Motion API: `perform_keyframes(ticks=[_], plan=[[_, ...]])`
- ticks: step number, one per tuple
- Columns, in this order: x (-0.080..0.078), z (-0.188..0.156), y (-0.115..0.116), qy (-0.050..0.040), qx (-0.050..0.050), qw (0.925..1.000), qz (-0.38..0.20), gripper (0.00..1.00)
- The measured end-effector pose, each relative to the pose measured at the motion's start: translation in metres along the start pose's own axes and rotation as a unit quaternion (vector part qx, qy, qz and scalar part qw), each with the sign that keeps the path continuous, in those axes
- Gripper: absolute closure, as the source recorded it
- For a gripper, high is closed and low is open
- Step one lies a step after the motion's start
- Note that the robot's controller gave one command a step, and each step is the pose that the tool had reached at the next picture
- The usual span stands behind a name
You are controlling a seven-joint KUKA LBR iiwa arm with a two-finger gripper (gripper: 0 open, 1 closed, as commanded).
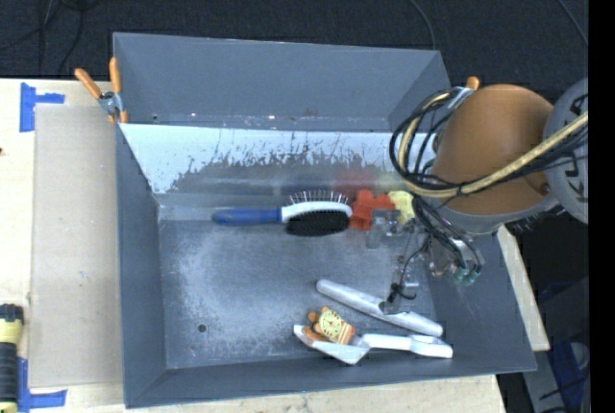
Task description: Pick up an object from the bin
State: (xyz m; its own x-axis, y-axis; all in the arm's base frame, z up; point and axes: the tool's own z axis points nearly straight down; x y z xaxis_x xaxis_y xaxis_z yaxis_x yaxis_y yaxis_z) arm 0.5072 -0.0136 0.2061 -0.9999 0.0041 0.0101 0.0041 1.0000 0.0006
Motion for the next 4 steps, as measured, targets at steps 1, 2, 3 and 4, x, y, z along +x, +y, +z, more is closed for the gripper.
perform_keyframes(ticks=[1, 2, 3, 4], plan=[[-0.002, -0.004, 0.000, -0.0040, 0.000, 1.0000, 0.000, 0.00], [0.021, 0.083, 0.005, -0.0034, 0.000, 0.9991, -0.043, 0.00], [0.027, 0.118, 0.007, -0.0015, 0.000, 0.9988, -0.048, 0.00], [0.036, 0.098, 0.022, -0.0035, -0.001, 0.9994, -0.033, 0.00]])
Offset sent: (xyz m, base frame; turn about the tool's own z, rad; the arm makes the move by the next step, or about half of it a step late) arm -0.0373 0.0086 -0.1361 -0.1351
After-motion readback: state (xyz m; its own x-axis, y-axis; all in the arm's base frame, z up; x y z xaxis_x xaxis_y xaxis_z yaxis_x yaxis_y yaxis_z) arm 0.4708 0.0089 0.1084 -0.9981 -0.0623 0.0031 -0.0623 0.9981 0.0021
